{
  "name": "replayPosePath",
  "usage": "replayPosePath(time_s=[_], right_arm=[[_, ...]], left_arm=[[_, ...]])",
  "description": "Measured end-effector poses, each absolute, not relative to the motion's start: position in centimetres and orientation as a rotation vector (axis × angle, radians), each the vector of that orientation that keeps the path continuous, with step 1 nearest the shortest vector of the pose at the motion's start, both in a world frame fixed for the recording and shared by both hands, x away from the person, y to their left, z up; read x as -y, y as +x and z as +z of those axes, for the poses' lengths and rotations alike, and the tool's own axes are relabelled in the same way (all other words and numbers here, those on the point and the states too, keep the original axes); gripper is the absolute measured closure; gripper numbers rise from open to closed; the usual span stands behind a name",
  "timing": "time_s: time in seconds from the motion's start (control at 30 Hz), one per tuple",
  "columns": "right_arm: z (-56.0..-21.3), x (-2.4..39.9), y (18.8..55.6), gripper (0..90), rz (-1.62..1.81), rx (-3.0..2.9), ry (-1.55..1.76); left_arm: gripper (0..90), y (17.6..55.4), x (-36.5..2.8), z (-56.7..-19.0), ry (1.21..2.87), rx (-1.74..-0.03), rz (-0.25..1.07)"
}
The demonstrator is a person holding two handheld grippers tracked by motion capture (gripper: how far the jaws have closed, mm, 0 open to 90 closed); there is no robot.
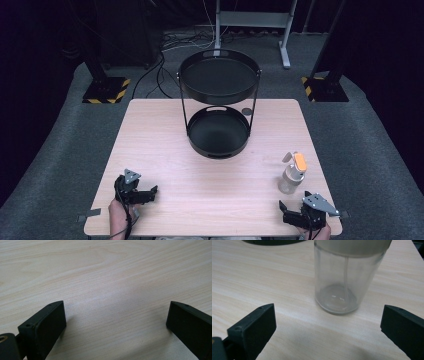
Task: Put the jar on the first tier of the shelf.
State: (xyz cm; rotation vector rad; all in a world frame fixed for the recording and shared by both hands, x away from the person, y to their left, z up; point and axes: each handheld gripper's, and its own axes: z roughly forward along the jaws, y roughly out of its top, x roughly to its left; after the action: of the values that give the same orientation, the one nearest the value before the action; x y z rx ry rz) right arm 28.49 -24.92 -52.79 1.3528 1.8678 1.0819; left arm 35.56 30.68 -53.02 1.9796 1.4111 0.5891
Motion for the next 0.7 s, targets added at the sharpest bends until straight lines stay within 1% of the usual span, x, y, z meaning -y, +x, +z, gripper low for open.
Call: replayPosePath(time_s=[0.23, 0.7], right_arm=[[-52.86, 24.89, 29.15, 0.0, 1.057, -1.882, 1.394], [-52.64, 25.21, 29.04, 0.0, 1.053, -1.858, 1.408]], left_arm=[[2.0, 35.57, -30.68, -53.01, 1.980, -1.411, 0.589], [2.0, 35.56, -30.68, -53.02, 1.980, -1.411, 0.590]])
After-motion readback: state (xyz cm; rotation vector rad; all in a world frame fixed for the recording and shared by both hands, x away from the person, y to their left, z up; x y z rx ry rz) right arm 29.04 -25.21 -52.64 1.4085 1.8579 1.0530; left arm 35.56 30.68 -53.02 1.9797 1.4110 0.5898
